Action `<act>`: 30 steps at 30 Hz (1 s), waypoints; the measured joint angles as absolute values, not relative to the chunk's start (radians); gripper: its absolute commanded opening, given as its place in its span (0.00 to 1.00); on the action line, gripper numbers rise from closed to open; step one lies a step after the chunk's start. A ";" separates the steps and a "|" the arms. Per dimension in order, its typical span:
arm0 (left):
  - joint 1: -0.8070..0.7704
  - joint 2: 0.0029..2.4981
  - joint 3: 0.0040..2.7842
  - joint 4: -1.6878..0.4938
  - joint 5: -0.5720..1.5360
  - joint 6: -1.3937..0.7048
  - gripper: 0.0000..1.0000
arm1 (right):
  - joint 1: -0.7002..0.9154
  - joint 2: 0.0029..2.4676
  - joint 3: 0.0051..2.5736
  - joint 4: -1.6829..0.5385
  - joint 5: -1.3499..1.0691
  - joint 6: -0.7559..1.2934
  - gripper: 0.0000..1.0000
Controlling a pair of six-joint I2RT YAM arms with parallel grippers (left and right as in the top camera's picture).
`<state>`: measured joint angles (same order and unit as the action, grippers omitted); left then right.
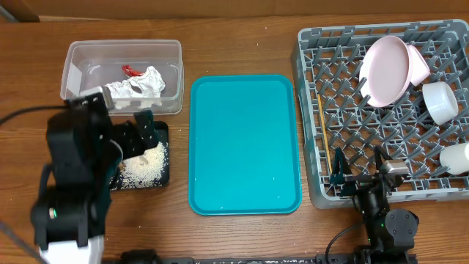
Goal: Sort waste into correct bins and load items into the dishwasher
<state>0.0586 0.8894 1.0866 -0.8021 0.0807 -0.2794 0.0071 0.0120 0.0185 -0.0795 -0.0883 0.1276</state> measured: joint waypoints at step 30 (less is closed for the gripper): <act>0.058 0.024 0.017 0.068 0.028 -0.286 1.00 | 0.007 0.012 0.019 -0.080 -0.088 0.128 1.00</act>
